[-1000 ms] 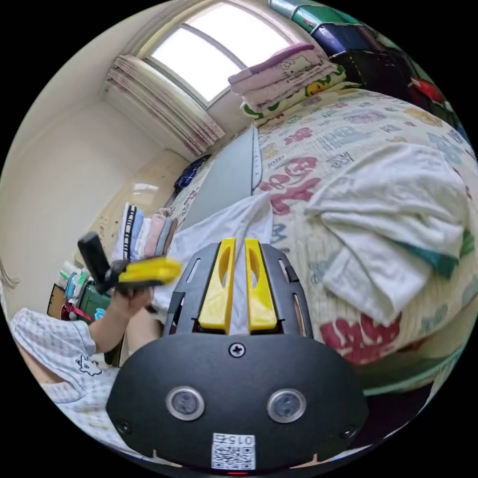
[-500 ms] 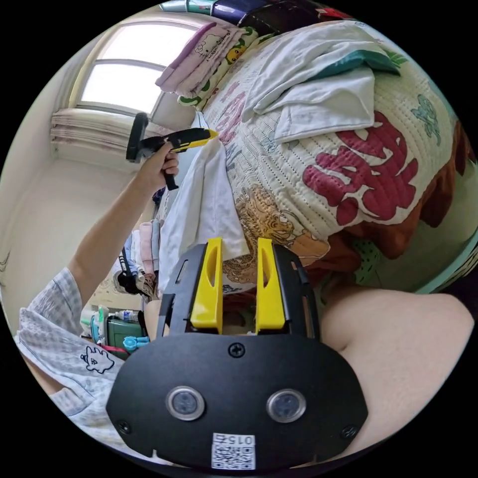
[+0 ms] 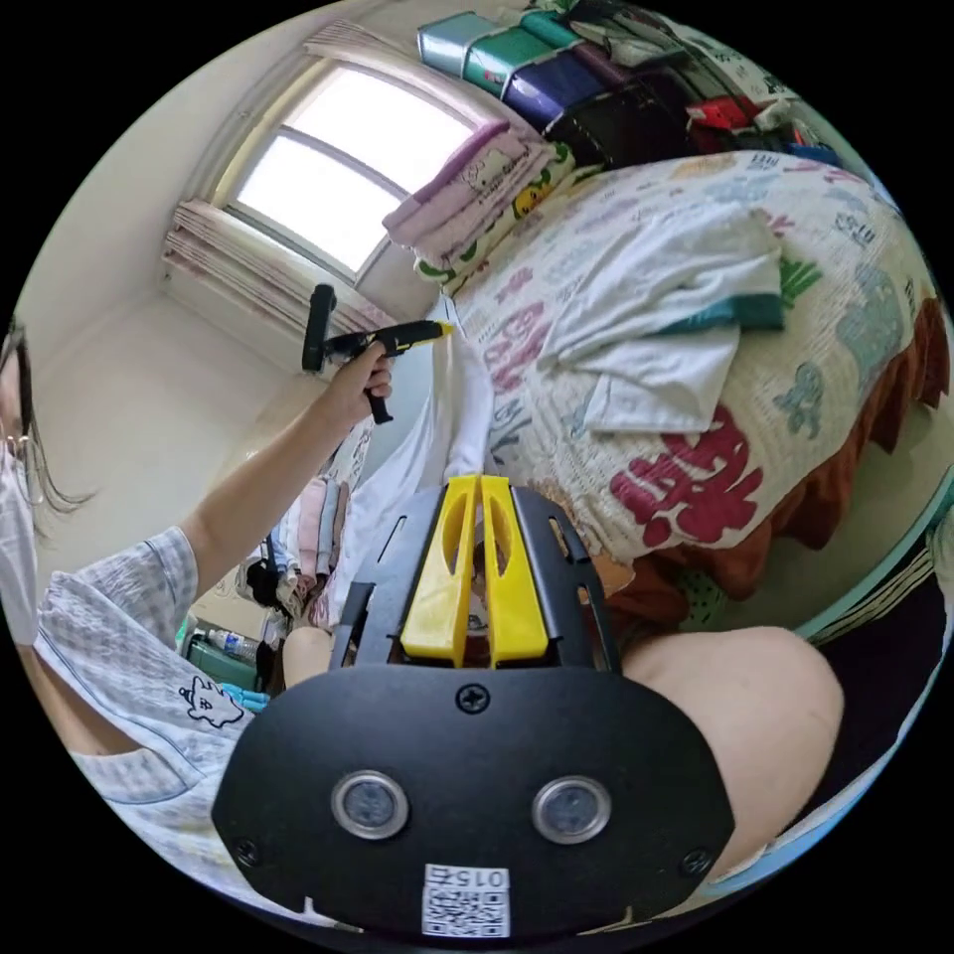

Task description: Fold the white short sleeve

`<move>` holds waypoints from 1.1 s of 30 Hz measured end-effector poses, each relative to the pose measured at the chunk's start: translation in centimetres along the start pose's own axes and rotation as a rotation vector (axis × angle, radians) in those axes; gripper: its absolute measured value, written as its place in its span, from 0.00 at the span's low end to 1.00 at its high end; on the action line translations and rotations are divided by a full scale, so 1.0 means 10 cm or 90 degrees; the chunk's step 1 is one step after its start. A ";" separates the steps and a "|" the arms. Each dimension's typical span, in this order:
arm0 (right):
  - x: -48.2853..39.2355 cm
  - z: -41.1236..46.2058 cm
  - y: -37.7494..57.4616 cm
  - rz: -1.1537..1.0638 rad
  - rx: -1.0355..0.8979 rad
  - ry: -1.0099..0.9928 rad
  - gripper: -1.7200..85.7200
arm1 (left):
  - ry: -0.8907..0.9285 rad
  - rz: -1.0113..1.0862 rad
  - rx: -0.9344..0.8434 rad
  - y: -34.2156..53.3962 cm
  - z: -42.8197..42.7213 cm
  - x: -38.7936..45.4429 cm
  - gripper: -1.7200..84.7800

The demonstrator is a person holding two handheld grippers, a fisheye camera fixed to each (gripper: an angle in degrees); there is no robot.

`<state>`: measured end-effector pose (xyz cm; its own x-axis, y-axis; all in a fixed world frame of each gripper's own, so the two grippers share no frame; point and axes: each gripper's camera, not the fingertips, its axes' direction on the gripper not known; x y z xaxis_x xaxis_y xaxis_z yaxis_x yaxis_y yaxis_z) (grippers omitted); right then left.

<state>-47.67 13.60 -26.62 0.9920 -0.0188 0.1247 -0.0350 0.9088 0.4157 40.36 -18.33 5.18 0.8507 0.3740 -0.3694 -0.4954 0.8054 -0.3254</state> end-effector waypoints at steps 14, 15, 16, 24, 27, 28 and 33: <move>-1.99 0.89 1.72 -0.326 -0.214 -0.254 0.02 | -0.037 -0.063 0.143 2.04 -1.44 -1.44 0.02; -2.14 1.25 1.97 -0.339 -0.259 -0.268 0.02 | -0.063 -0.088 0.128 2.28 -1.41 -1.63 0.02; -2.20 1.44 2.11 -0.346 -0.283 -0.269 0.02 | -0.082 -0.102 0.117 2.39 -1.38 -1.73 0.02; -2.23 3.13 3.50 -0.375 -0.493 -0.164 0.02 | -0.136 -0.329 0.119 3.89 -1.11 -2.68 0.08; -2.10 3.32 3.69 -0.372 -0.509 -0.151 0.02 | -0.020 -0.356 0.144 3.98 -1.00 -2.88 0.10; -2.07 3.36 3.72 -0.368 -0.514 -0.151 0.02 | 0.000 -0.353 0.145 3.95 -0.97 -2.91 0.11; -1.90 3.58 3.91 -0.375 -0.530 -0.163 0.03 | -0.032 -0.305 0.065 3.81 -0.55 -2.89 0.12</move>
<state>-72.25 34.53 19.53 0.7665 -0.5506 0.3308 0.6354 0.7251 -0.2654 -4.06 -1.01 -1.37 0.9874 -0.0301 -0.1556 -0.0285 0.9321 -0.3610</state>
